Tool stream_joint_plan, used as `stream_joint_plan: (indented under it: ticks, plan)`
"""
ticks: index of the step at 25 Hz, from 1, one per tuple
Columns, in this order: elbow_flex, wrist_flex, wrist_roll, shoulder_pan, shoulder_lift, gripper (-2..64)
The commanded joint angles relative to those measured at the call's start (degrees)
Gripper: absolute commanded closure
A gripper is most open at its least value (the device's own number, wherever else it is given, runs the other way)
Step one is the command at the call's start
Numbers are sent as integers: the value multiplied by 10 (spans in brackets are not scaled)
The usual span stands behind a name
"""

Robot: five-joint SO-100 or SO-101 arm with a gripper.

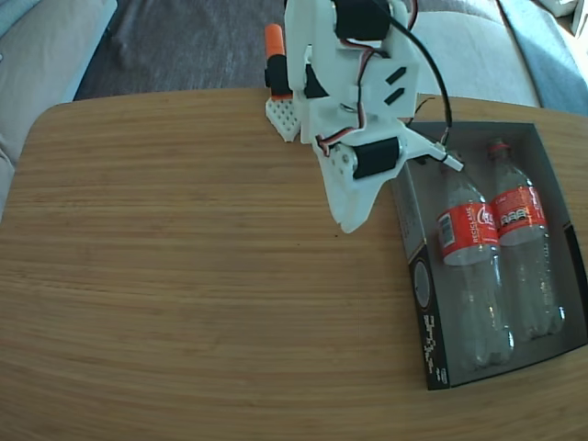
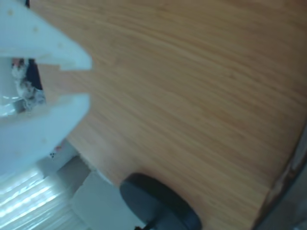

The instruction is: Grasp the bottles and put them in the box.

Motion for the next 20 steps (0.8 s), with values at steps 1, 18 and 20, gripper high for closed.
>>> stream_joint_plan:
  ticks: [1,18,20]
  plan:
    - [32,-22,-1,17,71,602]
    - [292,-40,54,93,353,619]
    - [308,-35,116,89,377,619]
